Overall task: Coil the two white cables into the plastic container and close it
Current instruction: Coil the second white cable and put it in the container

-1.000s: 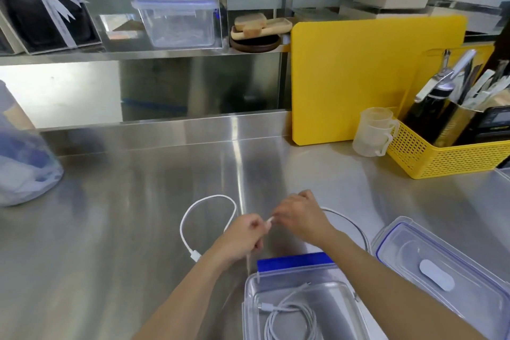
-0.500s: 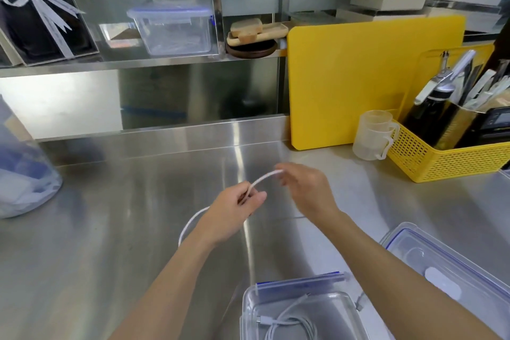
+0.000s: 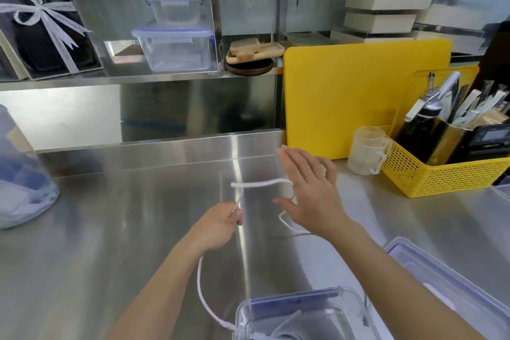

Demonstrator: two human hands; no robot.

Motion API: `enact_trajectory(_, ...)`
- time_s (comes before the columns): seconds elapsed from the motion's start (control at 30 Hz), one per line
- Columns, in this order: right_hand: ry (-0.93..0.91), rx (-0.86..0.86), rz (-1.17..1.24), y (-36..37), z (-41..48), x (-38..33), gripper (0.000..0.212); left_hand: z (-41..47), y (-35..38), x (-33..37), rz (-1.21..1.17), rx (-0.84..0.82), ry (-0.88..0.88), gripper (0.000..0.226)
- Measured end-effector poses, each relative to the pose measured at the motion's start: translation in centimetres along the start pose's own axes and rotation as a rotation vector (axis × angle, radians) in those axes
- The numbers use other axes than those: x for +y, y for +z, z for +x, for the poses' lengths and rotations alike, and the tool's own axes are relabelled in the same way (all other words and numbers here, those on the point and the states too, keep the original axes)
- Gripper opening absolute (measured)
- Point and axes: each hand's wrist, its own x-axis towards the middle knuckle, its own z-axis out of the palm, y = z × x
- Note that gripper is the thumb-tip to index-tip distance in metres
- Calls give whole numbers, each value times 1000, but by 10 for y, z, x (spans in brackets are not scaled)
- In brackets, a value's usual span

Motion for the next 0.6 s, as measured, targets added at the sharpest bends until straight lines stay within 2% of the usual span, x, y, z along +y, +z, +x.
enact_trajectory(0.17,205,-85,126,-22,8,-10,104,-1,-14,-2,91,375,-152,32)
enact_trajectory(0.27,199,2,259,-34,6,-10,100,-1,-24,-10,77,494,-227,31)
enact_trajectory(0.3,158,36,295,-36,6,-11,94,-1,-26,-11,87,524,-246,30)
enact_trajectory(0.37,1,70,300,-35,5,-14,68,-1,-26,-10,159,546,-252,27)
enact_trajectory(0.43,-129,74,249,-30,3,-20,50,-3,-21,-2,239,515,-195,25)
enact_trajectory(0.5,-154,-41,205,-27,4,-35,54,-5,-15,12,282,497,-111,27)
enact_trajectory(0.57,-102,-209,166,-31,6,-46,63,-7,-10,26,271,508,-51,30)
enact_trajectory(0.6,-69,-333,245,-36,7,-48,66,-9,-10,32,276,528,-32,30)
